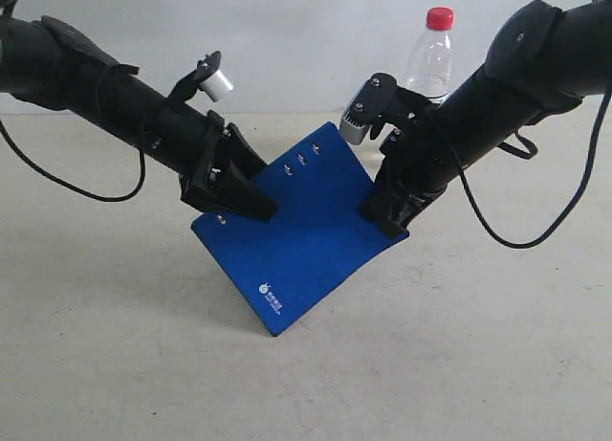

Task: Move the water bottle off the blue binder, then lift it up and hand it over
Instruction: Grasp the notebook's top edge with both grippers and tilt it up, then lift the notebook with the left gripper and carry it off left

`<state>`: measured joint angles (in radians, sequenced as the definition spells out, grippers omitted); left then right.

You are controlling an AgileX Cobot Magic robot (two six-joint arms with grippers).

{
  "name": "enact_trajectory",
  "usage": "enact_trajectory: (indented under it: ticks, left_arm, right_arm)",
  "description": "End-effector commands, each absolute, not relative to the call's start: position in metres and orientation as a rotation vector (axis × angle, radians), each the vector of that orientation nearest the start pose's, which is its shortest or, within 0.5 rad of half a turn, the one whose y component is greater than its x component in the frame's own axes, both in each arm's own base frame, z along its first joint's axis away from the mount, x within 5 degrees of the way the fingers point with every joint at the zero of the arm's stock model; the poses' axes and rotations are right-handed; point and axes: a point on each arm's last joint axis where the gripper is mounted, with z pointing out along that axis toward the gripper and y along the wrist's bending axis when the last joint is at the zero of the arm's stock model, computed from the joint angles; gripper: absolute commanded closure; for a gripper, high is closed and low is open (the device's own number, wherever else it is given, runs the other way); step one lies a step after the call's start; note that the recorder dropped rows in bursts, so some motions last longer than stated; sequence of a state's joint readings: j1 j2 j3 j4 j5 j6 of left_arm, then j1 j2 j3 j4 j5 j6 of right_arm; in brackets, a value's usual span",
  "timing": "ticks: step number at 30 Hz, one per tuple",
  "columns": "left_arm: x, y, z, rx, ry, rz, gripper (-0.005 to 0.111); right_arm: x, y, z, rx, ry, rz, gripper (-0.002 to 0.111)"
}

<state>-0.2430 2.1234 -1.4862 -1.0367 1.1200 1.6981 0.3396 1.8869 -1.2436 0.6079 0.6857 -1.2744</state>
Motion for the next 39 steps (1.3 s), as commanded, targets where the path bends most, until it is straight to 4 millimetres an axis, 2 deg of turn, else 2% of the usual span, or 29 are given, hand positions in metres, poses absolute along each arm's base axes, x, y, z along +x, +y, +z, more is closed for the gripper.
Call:
enact_trajectory:
  ticks: [1, 4, 6, 8, 9, 12, 16, 17, 19, 20, 23, 25, 26, 27, 28, 29, 30, 31, 34, 35, 37, 39]
  left_arm:
    - [0.38, -0.194, 0.164, 1.616, 1.837, -1.029, 0.039]
    - [0.383, -0.204, 0.155, 1.582, 1.907, -0.938, 0.048]
    - [0.387, -0.204, 0.153, 1.526, 1.965, -0.884, 0.065]
    - [0.389, -0.202, 0.153, 1.509, 1.983, -0.86, 0.095]
    - [0.389, -0.201, 0.156, 1.523, 1.975, -0.85, 0.101]
    - [0.391, -0.194, 0.166, 1.496, 1.989, -0.82, 0.102]
    - [0.391, -0.185, 0.194, 1.437, 1.986, -0.777, 0.102]
    - [0.39, -0.184, 0.201, 1.426, 1.996, -0.765, 0.102]
    - [0.386, -0.179, 0.217, 1.421, 2.022, -0.717, 0.102]
    - [0.383, -0.177, 0.224, 1.416, 2.036, -0.694, 0.102]
    - [0.369, -0.168, 0.24, 1.38, 2.118, -0.653, 0.102]
    - [0.355, -0.163, 0.25, 1.328, 2.145, -0.642, 0.102]
    - [0.34, -0.156, 0.26, 1.237, 2.16, -0.617, 0.102]
    - [0.333, -0.153, 0.268, 1.181, 2.144, -0.593, 0.102]
    - [0.321, -0.146, 0.284, 1.092, 2.095, -0.54, 0.102]
    - [0.313, -0.142, 0.292, 1.059, 2.063, -0.513, 0.102]
    - [0.297, -0.136, 0.312, 1.049, 1.992, -0.469, 0.102]
    - [0.289, -0.133, 0.322, 1.044, 1.961, -0.457, 0.102]
    - [0.252, -0.121, 0.37, 0.979, 1.799, -0.417, 0.102]
    - [0.238, -0.117, 0.389, 0.897, 1.732, -0.444, 0.102]
    - [0.221, -0.11, 0.41, 0.717, 1.646, -0.508, 0.102]
    - [0.212, -0.099, 0.419, 0.541, 1.595, -0.504, 0.102]
  right_arm:
    - [0.347, 0.159, 0.185, -1.604, 2.12, 0.28, 0.109]
    - [0.344, 0.162, 0.194, -1.564, 2.109, 0.306, 0.109]
    - [0.344, 0.163, 0.202, -1.517, 2.11, 0.319, 0.109]
    - [0.344, 0.162, 0.21, -1.439, 2.129, 0.318, 0.106]
    - [0.344, 0.162, 0.212, -1.414, 2.138, 0.32, 0.103]
    - [0.34, 0.161, 0.219, -1.437, 2.13, 0.315, 0.085]
    - [0.334, 0.156, 0.234, -1.387, 2.155, 0.292, 0.049]
    - [0.333, 0.153, 0.24, -1.372, 2.172, 0.251, 0.042]
    - [0.33, 0.141, 0.252, -1.346, 2.207, 0.11, 0.039]
    - [0.329, 0.135, 0.257, -1.323, 2.227, 0.037, 0.039]
    - [0.324, 0.112, 0.277, -1.113, 2.334, -0.203, 0.043]
    - [0.32, 0.102, 0.29, -0.959, 2.366, -0.284, 0.054]
    - [0.314, 0.098, 0.303, -0.826, 2.369, -0.263, 0.079]
    - [0.311, 0.098, 0.309, -0.802, 2.359, -0.247, 0.097]
    - [0.304, 0.097, 0.32, -0.76, 2.334, -0.213, 0.106]
    - [0.302, 0.096, 0.324, -0.752, 2.324, -0.206, 0.105]
    - [0.295, 0.094, 0.333, -0.74, 2.305, -0.205, 0.106]
    - [0.292, 0.092, 0.337, -0.733, 2.302, -0.205, 0.106]
    - [0.276, 0.086, 0.355, -0.666, 2.284, -0.188, 0.106]
    - [0.272, 0.084, 0.359, -0.658, 2.277, -0.187, 0.106]
    - [0.269, 0.083, 0.362, -0.644, 2.274, -0.182, 0.106]
    - [0.268, 0.082, 0.361, -0.642, 2.294, -0.186, 0.106]
